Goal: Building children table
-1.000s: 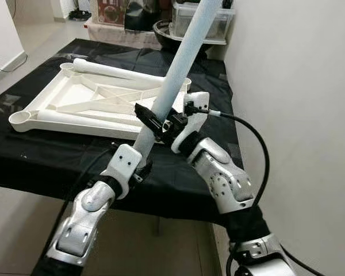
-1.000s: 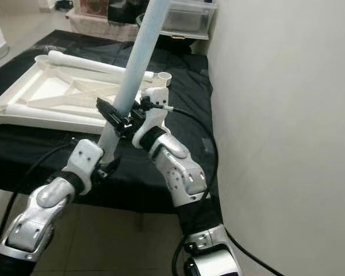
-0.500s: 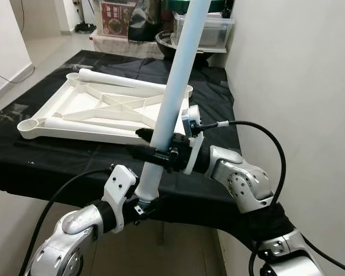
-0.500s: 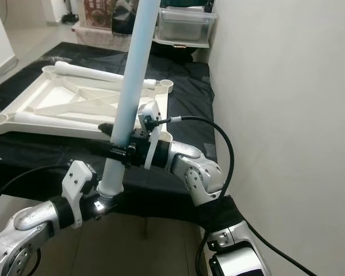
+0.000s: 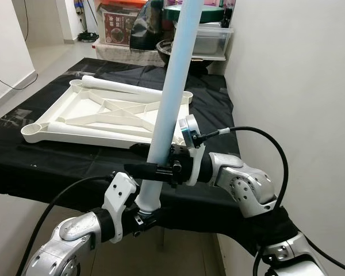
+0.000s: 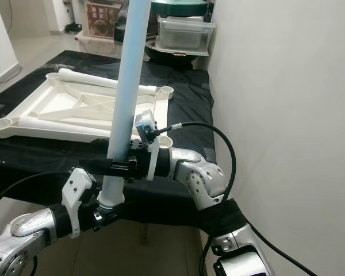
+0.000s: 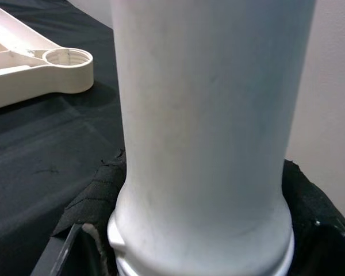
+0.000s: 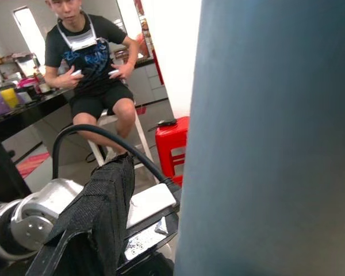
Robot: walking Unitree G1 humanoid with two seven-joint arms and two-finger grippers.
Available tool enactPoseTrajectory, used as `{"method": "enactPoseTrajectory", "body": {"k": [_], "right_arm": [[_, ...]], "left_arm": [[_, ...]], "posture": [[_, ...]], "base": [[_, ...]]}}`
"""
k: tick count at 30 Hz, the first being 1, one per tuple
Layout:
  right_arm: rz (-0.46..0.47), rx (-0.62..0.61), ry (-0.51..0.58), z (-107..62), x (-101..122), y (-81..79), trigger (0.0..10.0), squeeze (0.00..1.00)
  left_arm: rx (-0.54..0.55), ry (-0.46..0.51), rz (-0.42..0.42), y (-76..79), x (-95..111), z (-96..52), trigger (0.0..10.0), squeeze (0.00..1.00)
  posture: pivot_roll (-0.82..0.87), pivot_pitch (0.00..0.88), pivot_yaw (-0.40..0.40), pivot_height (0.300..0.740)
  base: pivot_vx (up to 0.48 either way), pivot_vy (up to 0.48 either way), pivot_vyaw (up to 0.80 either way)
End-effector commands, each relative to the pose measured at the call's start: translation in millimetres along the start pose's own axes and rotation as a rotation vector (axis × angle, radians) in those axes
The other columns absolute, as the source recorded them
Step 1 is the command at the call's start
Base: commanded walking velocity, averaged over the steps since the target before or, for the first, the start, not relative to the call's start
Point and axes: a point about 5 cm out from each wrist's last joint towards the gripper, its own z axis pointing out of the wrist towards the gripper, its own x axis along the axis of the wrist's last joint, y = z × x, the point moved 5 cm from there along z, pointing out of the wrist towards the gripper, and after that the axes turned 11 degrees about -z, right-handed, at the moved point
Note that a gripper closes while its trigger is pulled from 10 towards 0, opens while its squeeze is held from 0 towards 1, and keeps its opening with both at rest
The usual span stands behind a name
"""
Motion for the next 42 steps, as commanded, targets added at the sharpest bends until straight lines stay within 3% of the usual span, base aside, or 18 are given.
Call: {"method": "enactPoseTrajectory", "body": {"k": [1,5,6,8,22,23,24,25,30,34,35,36,37,39,41,42], "right_arm": [[0.008,0.047,-0.010,3.6,-2.1,-8.2,10.0,0.00],[0.008,0.050,-0.015,3.9,-3.7,-8.7,10.0,0.00],[0.009,0.047,-0.014,4.2,-4.0,-8.2,0.5,0.00],[0.009,0.041,-0.012,4.2,-4.5,-7.1,0.0,0.00],[0.001,0.013,-0.005,3.4,-2.9,-0.9,0.0,0.00],[0.002,0.013,-0.005,3.2,-2.6,-0.9,0.0,0.00],[0.002,0.013,-0.005,3.2,-2.6,-0.9,0.0,0.00],[-0.001,0.008,-0.004,2.7,-2.1,0.0,0.0,0.00],[-0.010,-0.037,0.007,-2.0,1.5,9.0,0.0,0.00],[-0.036,-0.121,0.019,-8.9,5.9,22.9,0.0,0.00],[-0.053,-0.173,0.027,-13.1,8.6,30.9,0.0,0.00],[-0.053,-0.173,0.027,-13.1,8.6,30.9,0.0,0.00],[-0.080,-0.272,0.036,-19.3,12.2,45.4,0.0,0.00],[-0.080,-0.272,0.036,-19.3,12.2,45.4,0.0,0.00],[-0.172,-0.614,0.049,-44.8,22.6,88.3,10.0,0.00],[-0.212,-0.763,0.070,-58.7,29.3,102.6,10.0,0.00]], "left_arm": [[-0.031,0.001,-0.004,8.4,0.9,0.9,10.0,0.00],[-0.041,-0.008,-0.010,11.7,-1.8,0.7,10.0,0.00],[-0.048,-0.015,-0.014,14.0,-4.2,0.2,10.0,0.00],[-0.061,-0.027,-0.020,17.7,-7.8,-0.4,10.0,0.00],[-0.021,-0.053,-0.078,13.6,-14.7,-0.5,10.0,0.00],[-0.021,-0.058,-0.076,13.6,-15.4,-0.4,10.0,0.14],[-0.021,-0.058,-0.076,13.6,-15.4,-0.4,10.0,0.14],[-0.019,-0.058,-0.070,13.5,-15.7,-0.5,10.0,1.00],[-0.019,-0.043,-0.076,14.2,-14.3,-0.4,10.0,1.00],[0.051,-0.020,-0.042,6.7,-11.9,0.6,10.0,1.00],[0.097,-0.005,-0.023,1.4,-9.9,0.9,10.0,0.49],[0.097,-0.005,-0.023,1.4,-9.9,0.9,10.0,0.49],[0.153,0.030,-0.012,-4.6,-4.5,0.8,10.0,0.00],[0.153,0.030,-0.012,-4.6,-4.5,0.8,10.0,0.00],[0.320,0.141,0.020,-21.1,15.2,-2.2,10.0,0.00],[0.401,0.196,0.025,-29.4,25.3,-5.3,10.0,0.00]], "posture": [[0.20,0.043,-0.088,0.740],[0.20,0.045,-0.089,0.740],[0.20,0.044,-0.091,0.740],[0.20,0.046,-0.090,0.740],[0.20,0.049,-0.089,0.740],[0.20,0.049,-0.089,0.740],[0.20,0.049,-0.089,0.740],[0.20,0.049,-0.089,0.740],[0.20,0.046,-0.088,0.740],[0.20,0.045,-0.090,0.740],[0.20,0.045,-0.090,0.740],[0.20,0.045,-0.090,0.740],[0.20,0.044,-0.090,0.740],[0.20,0.044,-0.090,0.740],[0.20,0.043,-0.093,0.740],[0.21,0.043,-0.093,0.740]], "base": [[0.000,0.000,0.00],[0.000,0.000,0.00],[0.000,0.000,0.00],[0.000,0.000,0.00],[0.000,0.000,0.00],[0.000,0.000,0.00],[0.000,0.000,0.00],[0.000,0.000,0.00],[0.000,0.000,0.00],[0.000,0.000,0.00],[0.000,0.000,0.00],[0.000,0.000,0.00],[0.000,0.000,0.00],[0.000,0.000,0.00],[0.000,0.000,0.00],[0.000,0.000,0.00]]}}
